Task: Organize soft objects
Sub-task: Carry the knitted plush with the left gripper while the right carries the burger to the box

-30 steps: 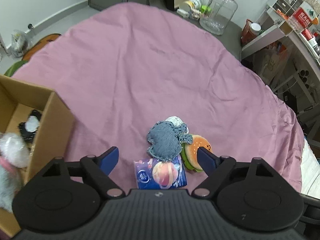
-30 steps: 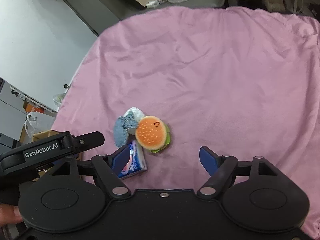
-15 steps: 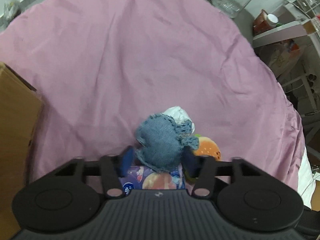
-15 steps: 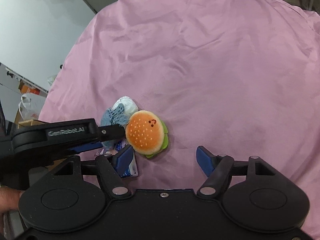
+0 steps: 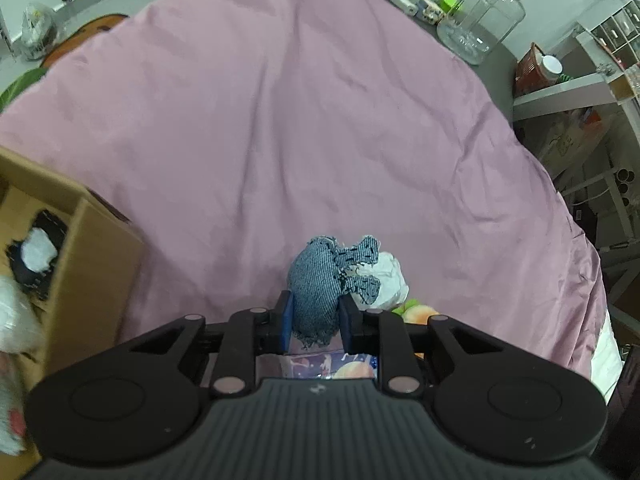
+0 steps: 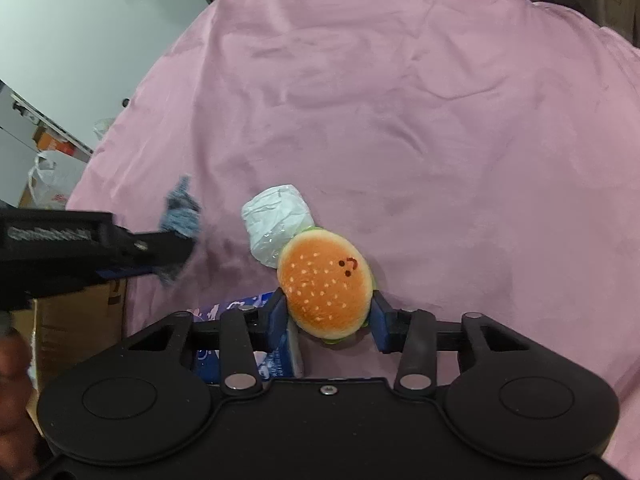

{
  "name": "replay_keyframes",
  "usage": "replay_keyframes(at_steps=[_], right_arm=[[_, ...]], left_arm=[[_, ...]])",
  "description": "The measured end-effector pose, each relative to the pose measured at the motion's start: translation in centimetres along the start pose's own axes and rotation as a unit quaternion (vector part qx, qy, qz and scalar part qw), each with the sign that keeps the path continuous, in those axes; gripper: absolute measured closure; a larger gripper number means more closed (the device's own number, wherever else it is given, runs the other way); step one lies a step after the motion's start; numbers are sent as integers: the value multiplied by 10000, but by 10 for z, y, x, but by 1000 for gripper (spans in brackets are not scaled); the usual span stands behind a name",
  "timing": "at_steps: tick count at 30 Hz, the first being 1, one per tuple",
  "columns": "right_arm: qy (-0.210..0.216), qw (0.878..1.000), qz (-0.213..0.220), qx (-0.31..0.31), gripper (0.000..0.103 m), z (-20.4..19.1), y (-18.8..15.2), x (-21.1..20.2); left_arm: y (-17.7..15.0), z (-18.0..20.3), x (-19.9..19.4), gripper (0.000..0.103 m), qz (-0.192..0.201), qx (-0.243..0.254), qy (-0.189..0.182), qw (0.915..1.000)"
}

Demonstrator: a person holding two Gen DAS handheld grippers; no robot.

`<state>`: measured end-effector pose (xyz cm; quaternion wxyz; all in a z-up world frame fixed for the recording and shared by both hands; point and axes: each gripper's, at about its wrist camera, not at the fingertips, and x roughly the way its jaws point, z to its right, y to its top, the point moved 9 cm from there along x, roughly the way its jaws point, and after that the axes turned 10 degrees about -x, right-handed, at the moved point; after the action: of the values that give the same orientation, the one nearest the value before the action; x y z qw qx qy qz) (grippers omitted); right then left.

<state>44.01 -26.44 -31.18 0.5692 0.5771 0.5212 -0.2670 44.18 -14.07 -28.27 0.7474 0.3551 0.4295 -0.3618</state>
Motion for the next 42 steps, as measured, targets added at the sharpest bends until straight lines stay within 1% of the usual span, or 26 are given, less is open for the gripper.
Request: replay_keyframes(at_steps=[2, 8, 14, 20, 26, 36, 40, 42], right_arm=[[-91, 10000, -2, 30, 65, -1, 0, -7], [-244, 9993, 246, 124, 65, -8, -3, -38], [-312, 9981, 516, 112, 65, -25, -4, -71], [-315, 9963, 795, 107, 64, -48, -3, -107], [-279, 9934, 1114, 34, 64, -75, -4, -140], [-262, 9900, 1368, -205, 64, -119, -10, -166], [-214, 9890, 1435, -279, 64, -136, -12, -172], [-262, 9885, 1445, -355, 64, -145, -14, -175]], left_arm=[[2, 2, -8, 81, 26, 44, -72, 10000], [-1, 8, -33, 81, 111, 175, -285, 9994], [-11, 8, -62, 81, 240, 237, -454, 9984], [-18, 6, -98, 81, 482, 328, -638, 9963], [-24, -7, -132, 81, 698, 392, -674, 9945], [-25, -37, -179, 81, 1023, 376, -763, 9911], [-24, -49, -193, 81, 1105, 387, -760, 9902], [-25, -57, -199, 81, 1135, 375, -764, 9899]])
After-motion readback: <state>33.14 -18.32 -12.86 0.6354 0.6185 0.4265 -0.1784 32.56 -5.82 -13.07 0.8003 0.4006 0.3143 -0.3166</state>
